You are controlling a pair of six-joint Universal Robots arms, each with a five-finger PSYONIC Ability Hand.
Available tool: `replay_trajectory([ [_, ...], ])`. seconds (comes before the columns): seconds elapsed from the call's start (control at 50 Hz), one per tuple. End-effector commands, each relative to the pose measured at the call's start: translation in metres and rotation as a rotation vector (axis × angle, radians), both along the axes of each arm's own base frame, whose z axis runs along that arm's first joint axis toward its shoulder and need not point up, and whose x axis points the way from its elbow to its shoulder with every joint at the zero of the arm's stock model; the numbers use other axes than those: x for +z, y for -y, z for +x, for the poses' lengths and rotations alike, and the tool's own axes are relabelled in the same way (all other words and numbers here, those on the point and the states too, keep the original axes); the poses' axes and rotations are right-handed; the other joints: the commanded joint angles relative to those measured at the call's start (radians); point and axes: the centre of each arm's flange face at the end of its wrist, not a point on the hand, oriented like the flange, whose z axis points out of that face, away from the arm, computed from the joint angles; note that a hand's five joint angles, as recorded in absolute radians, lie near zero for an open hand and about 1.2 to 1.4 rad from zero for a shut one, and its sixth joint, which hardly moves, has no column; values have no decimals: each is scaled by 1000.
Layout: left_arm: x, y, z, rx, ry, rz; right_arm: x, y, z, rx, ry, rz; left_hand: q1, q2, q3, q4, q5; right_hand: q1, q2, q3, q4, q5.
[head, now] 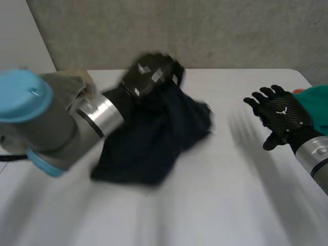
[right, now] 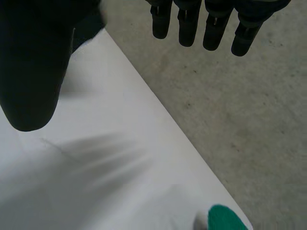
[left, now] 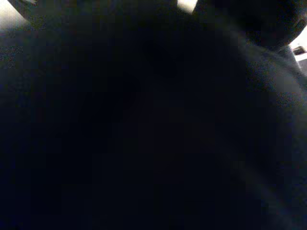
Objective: Fold the laundry.
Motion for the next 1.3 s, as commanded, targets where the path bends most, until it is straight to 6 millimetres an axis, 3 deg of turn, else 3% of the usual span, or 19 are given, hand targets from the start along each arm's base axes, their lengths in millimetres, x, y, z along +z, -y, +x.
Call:
replay_trajectory([
  [0.02,-57,-19,-14,-52,143,146,2,8,-9,-34,1,-1,-24,-99,-89,-101,-79,-58,-36,-38,-39,-48],
  [0.04,-60,-23,-11,-54,180,154,2,8,-9,-36,1,1,-468,-543,-533,-545,-523,-58,-36,-38,-39,-48],
  [0.12,-57,-33,-4,-49,277,141,7,10,-10,-39,1,27,-845,-919,-909,-921,-899,-58,-36,-38,-39,-48],
  [0.24,-2,-43,18,6,299,80,19,8,-8,-35,19,132,-887,-962,-952,-964,-941,-58,-36,-38,-39,-48],
  [0.34,15,-45,32,114,281,82,27,5,-4,-24,47,288,-869,-944,-934,-946,-923,-58,-36,-38,-39,-48],
  [0.48,1,-50,56,333,341,178,0,12,11,25,23,501,-881,-956,-946,-958,-935,-58,-36,-38,-39,-48],
  [0.56,-21,-53,65,406,395,241,-12,5,44,127,-19,518,-884,-959,-949,-961,-938,-58,-36,-38,-39,-48],
  [0.68,-65,-61,57,358,490,346,-35,3,65,190,-48,547,-869,-944,-934,-946,-923,-58,-36,-38,-39,-48],
  [0.76,-86,-71,46,308,530,394,-46,4,73,210,-53,523,-667,-742,-732,-744,-722,57,79,77,77,67],
  [0.84,-78,-68,41,308,499,361,-46,3,81,225,-52,460,78,3,13,1,23,1106,1129,1127,1126,1117],
  [0.88,-64,-67,41,319,466,328,-45,4,80,220,-51,448,222,147,157,145,168,1163,1186,1184,1183,1174],
  [0.96,-9,-68,47,348,338,199,-7,1,75,198,-34,329,273,198,208,196,218,1163,1186,1184,1183,1174],
  [0.98,2,-69,48,353,311,171,26,-3,71,185,-17,239,273,198,208,196,218,1163,1186,1184,1183,1174],
  [1.04,47,-74,53,366,203,59,71,-15,68,183,13,118,273,198,208,196,218,1163,1186,1184,1183,1174],
  [1.06,60,-76,55,371,174,25,98,-24,65,181,25,51,273,198,208,196,218,1163,1186,1184,1183,1174],
  [1.08,83,-80,59,380,121,-28,111,-29,63,179,30,24,273,198,208,196,218,1163,1186,1184,1183,1174],
  [1.16,124,-84,67,402,25,-115,169,-51,54,164,63,-73,273,198,208,196,218,1163,1186,1184,1183,1174],
  [1.22,140,-81,70,413,-15,-130,194,-62,47,160,69,-103,273,198,208,196,218,1163,1186,1184,1183,1174],
  [1.3,142,-68,69,420,-35,-102,205,-60,46,148,71,-117,273,198,208,196,218,1163,1186,1184,1183,1174],
])
